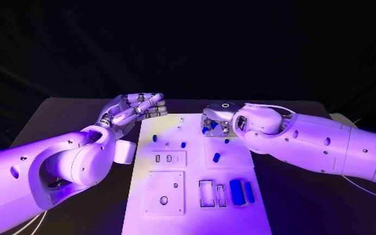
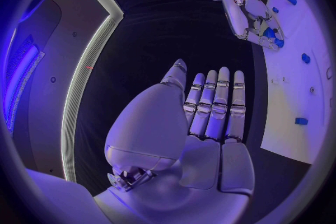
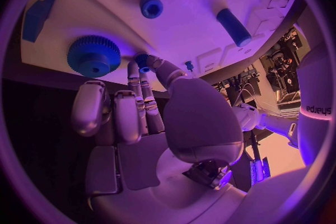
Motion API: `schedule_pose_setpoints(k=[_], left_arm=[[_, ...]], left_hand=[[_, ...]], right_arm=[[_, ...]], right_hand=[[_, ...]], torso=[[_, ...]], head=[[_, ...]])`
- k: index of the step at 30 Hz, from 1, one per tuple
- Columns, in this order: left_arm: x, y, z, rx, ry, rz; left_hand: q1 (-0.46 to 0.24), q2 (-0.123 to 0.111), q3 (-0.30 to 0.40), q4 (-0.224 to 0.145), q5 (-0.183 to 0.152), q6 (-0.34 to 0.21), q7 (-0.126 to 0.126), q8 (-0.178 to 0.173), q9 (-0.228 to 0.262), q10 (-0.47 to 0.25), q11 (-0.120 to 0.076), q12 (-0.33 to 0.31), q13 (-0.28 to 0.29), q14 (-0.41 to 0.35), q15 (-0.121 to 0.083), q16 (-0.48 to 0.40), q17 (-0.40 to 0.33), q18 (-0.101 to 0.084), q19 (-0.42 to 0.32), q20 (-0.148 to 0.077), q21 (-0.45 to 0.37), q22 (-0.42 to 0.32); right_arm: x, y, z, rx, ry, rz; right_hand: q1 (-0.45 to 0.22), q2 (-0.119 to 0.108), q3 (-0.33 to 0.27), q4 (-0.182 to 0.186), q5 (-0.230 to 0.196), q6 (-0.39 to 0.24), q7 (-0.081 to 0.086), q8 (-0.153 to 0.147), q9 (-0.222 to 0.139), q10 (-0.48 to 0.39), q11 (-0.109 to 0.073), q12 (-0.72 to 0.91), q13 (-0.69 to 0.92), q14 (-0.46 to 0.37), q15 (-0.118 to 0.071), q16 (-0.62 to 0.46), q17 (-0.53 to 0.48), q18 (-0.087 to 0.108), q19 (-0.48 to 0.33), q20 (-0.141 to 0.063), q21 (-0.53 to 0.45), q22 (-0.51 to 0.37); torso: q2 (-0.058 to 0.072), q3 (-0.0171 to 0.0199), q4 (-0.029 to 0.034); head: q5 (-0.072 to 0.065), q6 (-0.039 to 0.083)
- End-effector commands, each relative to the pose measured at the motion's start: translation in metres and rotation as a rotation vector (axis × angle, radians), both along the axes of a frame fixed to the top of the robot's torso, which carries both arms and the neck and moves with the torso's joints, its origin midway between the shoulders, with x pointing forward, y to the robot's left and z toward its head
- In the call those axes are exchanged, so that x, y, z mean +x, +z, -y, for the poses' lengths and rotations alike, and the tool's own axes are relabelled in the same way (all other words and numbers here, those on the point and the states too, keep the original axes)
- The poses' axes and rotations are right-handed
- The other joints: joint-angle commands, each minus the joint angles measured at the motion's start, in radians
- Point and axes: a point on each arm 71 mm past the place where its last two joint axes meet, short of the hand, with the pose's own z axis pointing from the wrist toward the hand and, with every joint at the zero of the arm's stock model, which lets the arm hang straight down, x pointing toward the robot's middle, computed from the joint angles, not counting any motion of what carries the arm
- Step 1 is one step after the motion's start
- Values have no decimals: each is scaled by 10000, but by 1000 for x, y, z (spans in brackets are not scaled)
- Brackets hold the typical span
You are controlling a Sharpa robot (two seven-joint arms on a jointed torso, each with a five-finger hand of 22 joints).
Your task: Assemble the parts on the task board
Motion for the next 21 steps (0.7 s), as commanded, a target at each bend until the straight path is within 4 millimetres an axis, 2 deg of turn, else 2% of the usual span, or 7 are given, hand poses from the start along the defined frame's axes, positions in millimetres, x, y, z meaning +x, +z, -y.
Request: schedule_pose_setpoints(k=[1,14,17,21], left_arm=[[0,2,1,-22,-151,90],[0,2,1,-32,-134,49],[0,2,0,-36,-122,40],[1,2,-1,-36,-97,32]], left_hand=[[-88,35,-55,8,20,54,45,-56,-10,34,47,-60,-16,60,25,-14,4,85,92,-7,33,0],[-86,47,-50,9,23,57,48,-59,-10,35,49,-66,-16,60,27,-21,3,84,93,-7,32,-2],[-81,67,-42,9,27,61,50,-64,-9,37,52,-76,-16,60,30,-32,3,83,92,-7,30,-6],[-81,67,-42,9,27,61,50,-64,-9,37,52,-76,-16,60,30,-32,3,83,92,-7,30,-6]], right_arm=[[1,-5,1,-365,-126,-209],[1,-1,0,-72,-185,254],[-1,2,0,141,-159,503],[-4,10,-3,785,-101,1142]], right_hand=[[99,69,91,-3,16,94,-20,75,19,39,-20,41,4,506,-71,52,15,-180,72,-5,77,32],[176,147,231,22,17,329,-99,208,138,162,-78,85,4,516,-115,145,106,-239,180,-30,375,466],[200,158,261,15,11,352,-108,221,157,176,-88,84,0,522,-121,170,139,-251,206,-36,429,548],[247,169,331,-3,23,382,-117,240,193,185,-94,71,-14,538,-129,231,221,-289,289,-44,575,770]], torso=[[2,-3,5],[10,-9,5],[13,-4,3],[8,-15,19]], head=[[3,2],[-12,20],[-18,41],[-34,118]])
